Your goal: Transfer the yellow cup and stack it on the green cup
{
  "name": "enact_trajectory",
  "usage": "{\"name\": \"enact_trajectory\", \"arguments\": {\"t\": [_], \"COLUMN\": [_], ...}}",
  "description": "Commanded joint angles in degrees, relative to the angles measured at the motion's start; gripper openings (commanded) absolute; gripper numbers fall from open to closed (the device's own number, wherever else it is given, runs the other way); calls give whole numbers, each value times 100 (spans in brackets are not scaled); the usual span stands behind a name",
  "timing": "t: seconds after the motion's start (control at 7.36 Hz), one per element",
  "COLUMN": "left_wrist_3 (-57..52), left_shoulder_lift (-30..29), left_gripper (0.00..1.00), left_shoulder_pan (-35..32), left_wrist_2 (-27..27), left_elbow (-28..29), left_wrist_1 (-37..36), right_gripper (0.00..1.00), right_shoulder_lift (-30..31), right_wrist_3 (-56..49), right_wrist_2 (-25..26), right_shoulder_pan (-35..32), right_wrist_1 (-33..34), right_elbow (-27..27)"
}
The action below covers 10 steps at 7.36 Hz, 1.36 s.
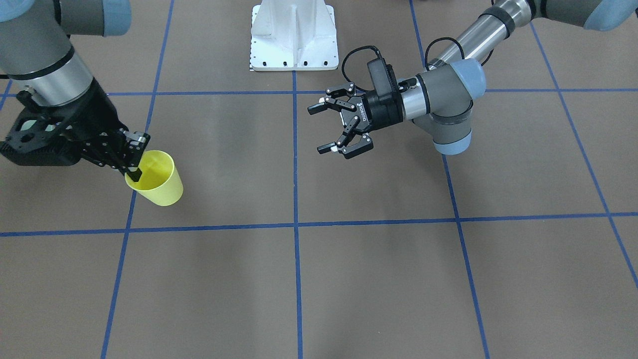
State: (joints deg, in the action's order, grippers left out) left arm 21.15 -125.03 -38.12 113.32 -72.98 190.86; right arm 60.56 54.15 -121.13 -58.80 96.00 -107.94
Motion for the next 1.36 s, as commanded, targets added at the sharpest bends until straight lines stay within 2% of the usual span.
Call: {"name": "enact_trajectory", "arguments": {"t": [0.0, 0.54, 0.95, 1.22], "left_wrist_3": [12, -15, -41, -76], "left_shoulder_lift": [75, 391, 1154, 1568], "left_gripper": [99, 99, 100, 100], "left_shoulder_pan": [-413, -1214, -1689, -2136], "left_wrist_2": [6, 6, 138, 304], "left_elbow": [-23, -506, -551, -577], "left_wrist_1": [-634, -2883, -4176, -5080], "right_gripper": [0, 0, 0, 0], "right_shoulder_lift": [550, 1412, 1870, 2064], "right_wrist_3": [-1156, -2214, -2794, -3093], "right_wrist_2": [-296, -332, -692, -754], "right_shoulder_pan": [-508, -896, -1221, -1406], "right_wrist_1": [112, 76, 68, 68], "right_elbow": [-7, -235, -455, -561]}}
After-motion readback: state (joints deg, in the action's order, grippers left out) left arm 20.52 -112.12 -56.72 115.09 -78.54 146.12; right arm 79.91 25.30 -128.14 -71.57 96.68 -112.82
